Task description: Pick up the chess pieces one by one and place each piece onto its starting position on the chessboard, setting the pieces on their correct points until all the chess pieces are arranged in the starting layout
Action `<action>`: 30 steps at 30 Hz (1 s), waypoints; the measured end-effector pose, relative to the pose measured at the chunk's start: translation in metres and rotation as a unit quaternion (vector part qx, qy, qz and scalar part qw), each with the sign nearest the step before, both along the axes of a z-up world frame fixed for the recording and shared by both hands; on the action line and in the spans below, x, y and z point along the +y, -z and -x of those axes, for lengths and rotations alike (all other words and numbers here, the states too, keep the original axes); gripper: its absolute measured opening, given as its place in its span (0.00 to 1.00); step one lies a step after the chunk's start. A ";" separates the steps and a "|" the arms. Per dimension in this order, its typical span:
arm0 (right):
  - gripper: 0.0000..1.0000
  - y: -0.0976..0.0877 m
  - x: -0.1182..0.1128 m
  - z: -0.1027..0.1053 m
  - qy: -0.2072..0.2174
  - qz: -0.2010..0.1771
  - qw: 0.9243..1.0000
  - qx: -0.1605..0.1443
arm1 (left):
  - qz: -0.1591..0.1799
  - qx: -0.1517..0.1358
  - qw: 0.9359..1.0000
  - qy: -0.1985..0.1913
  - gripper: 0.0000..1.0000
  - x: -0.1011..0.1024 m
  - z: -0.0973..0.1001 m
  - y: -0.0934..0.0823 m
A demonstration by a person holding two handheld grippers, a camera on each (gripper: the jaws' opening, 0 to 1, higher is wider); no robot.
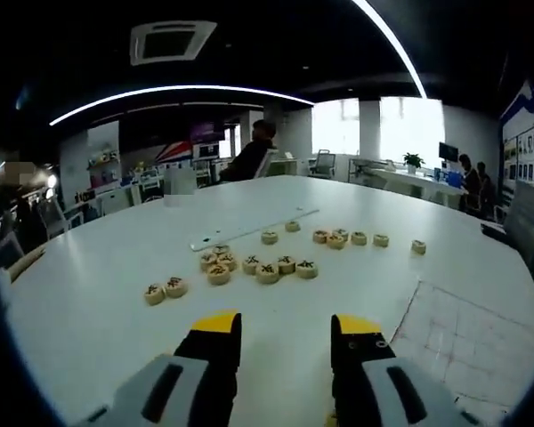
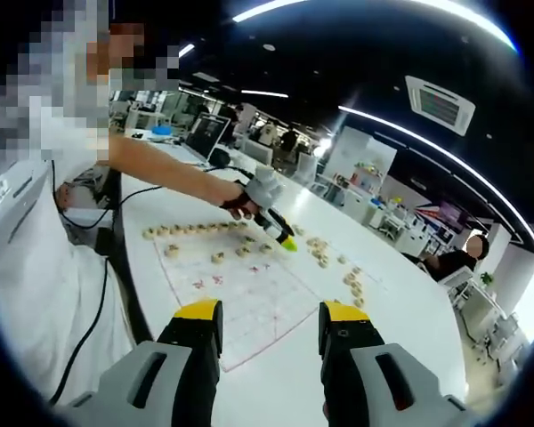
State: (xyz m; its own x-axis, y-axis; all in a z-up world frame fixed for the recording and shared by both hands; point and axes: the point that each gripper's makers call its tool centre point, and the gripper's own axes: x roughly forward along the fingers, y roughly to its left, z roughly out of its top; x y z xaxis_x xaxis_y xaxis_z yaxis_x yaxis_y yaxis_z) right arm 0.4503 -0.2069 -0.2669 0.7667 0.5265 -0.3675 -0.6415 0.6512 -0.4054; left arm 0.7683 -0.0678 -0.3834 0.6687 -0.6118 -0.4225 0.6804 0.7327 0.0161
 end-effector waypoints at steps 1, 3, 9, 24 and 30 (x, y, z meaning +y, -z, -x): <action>0.44 0.000 0.000 0.000 0.000 0.000 1.000 0.000 | -0.003 0.000 1.000 -0.001 0.41 -0.004 -0.003 0.002; 0.44 0.000 -0.001 0.001 0.000 0.000 1.000 0.000 | -0.012 -0.004 1.000 -0.008 0.41 -0.010 -0.011 0.006; 0.44 -0.001 -0.004 0.001 0.003 -0.002 1.000 -0.002 | -0.031 0.001 0.999 -0.044 0.37 -0.013 -0.048 0.021; 0.44 -0.004 -0.008 0.000 0.005 -0.008 1.000 -0.005 | 0.005 0.021 0.997 -0.069 0.19 -0.033 -0.069 0.024; 0.44 -0.003 -0.008 -0.001 0.005 -0.007 1.000 -0.004 | -0.009 0.012 0.998 -0.055 0.19 -0.028 -0.059 0.014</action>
